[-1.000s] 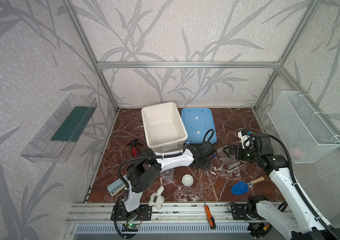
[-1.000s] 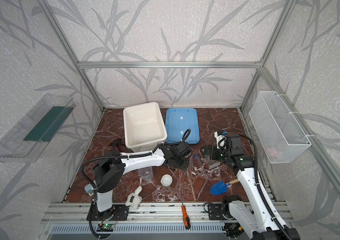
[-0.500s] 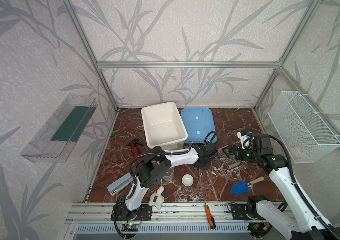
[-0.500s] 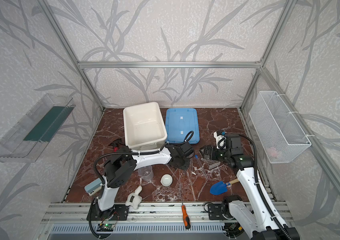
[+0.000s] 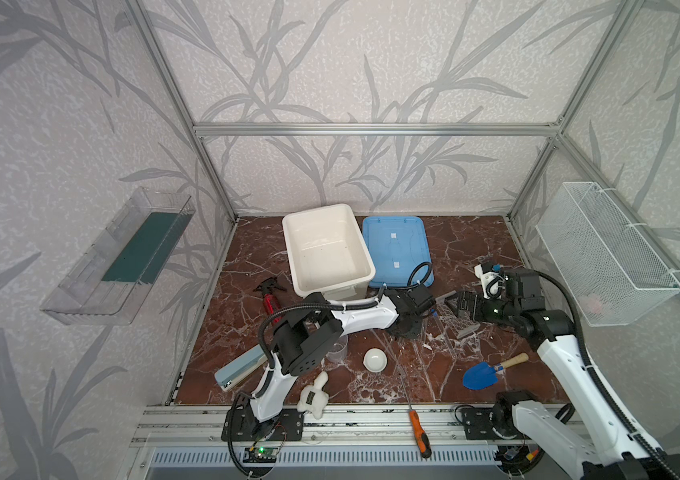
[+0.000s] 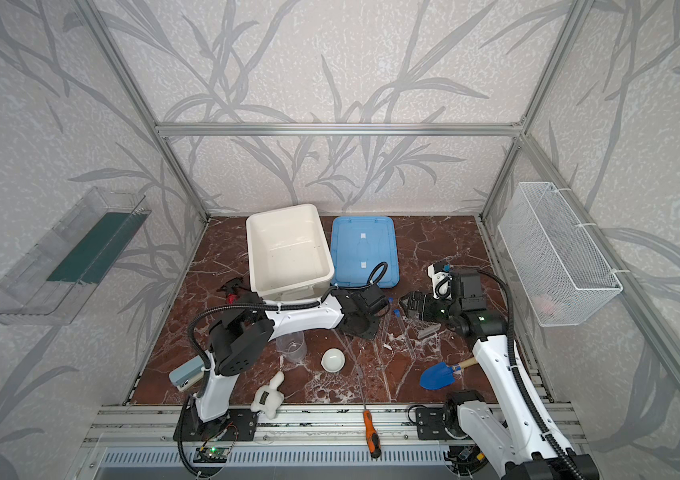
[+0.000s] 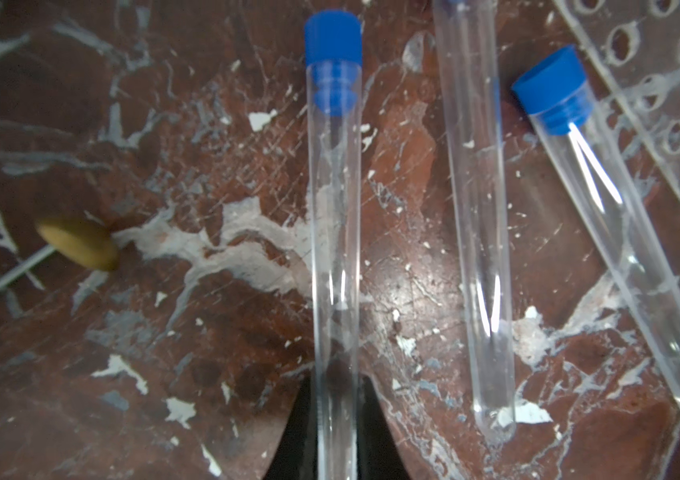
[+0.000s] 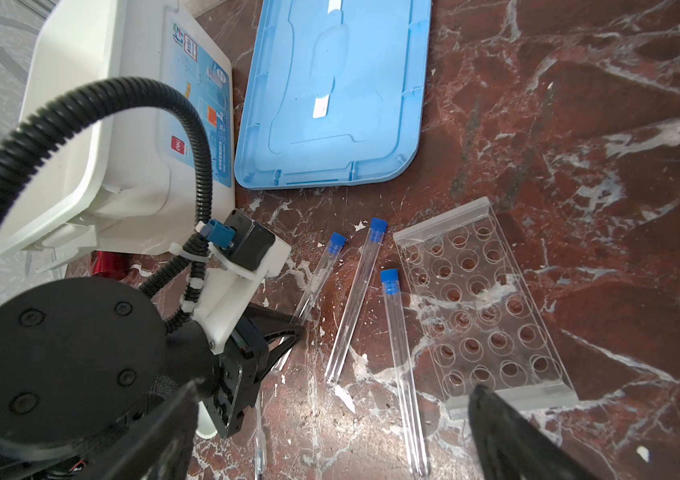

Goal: Organize the chemistry lab equipment
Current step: 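Grasp and lift a blue-capped test tube with the left gripper while the right arm approaches, then grasp the tube's capped end with the right gripper while the left gripper releases it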

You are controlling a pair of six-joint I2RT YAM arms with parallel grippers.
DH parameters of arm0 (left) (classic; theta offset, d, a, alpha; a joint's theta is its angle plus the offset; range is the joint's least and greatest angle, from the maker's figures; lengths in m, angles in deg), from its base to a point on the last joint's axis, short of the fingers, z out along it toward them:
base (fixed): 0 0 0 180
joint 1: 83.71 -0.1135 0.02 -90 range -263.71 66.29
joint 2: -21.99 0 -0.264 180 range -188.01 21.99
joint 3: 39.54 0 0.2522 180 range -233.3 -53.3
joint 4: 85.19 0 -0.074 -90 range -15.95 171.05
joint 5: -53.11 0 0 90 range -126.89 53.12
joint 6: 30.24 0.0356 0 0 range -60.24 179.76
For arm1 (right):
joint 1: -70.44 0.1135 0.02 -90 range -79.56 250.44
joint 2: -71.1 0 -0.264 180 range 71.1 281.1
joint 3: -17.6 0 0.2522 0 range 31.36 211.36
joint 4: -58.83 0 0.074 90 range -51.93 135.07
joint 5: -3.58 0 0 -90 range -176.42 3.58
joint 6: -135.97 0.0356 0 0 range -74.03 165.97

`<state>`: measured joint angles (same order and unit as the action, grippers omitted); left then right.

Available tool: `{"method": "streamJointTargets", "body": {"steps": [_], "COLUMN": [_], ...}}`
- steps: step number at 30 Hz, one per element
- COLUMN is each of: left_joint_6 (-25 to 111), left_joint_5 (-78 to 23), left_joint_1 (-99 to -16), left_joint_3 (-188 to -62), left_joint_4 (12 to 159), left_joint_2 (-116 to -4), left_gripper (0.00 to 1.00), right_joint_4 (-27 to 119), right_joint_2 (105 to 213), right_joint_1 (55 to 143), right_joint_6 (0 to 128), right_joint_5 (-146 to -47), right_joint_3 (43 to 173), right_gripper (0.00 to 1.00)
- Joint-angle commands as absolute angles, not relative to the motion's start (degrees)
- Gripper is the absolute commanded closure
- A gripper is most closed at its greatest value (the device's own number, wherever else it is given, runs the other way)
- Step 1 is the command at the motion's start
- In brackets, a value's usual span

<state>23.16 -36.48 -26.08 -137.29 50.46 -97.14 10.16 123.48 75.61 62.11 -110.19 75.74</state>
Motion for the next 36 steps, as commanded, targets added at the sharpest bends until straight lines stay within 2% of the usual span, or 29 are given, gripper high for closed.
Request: {"method": "streamJointTargets", "body": {"steps": [1, 8, 13, 19, 24, 36], "left_joint_6": [20.2, 21.7, 27.8, 31.7, 33.9, 34.8], "left_joint_5": [-35.1, -34.3, -30.4, -26.6, -25.6, -24.4], "left_joint_1": [-27.1, -28.3, -28.6, -28.5, -27.8, -26.9], "left_joint_3": [-134.1, -127.5, -117.0, -107.3, -102.3, -101.2], "left_joint_4": [52.2, 62.1, 79.0, 93.5, 98.5, 100.6], "left_joint_2": [-95.5, -88.7, -79.4, -72.5, -69.6, -68.3], "left_gripper": [0.89, 0.89, 0.9, 0.89, 0.87, 0.87], "right_joint_4": [10.8, 13.8, 18.7, 22.7, 23.2, 27.9], "right_joint_2": [122.4, 123.0, 124.9, 129.2, 135.4, 146.7], "right_joint_1": [75.4, 75.4, 75.0, 76.1, 80.9, 86.4], "right_joint_6": [62.7, 64.7, 67.4, 68.2, 67.3, 68.8], "right_joint_5": [-109.3, -110.8, -120.4, -127.9, -126.4, -127.1], "right_joint_3": [74.6, 73.3, 73.5, 76.7, 80.6, 83.1], "right_gripper": [0.0, 0.0, 0.01, 0.09, 0.12, 0.42]}}
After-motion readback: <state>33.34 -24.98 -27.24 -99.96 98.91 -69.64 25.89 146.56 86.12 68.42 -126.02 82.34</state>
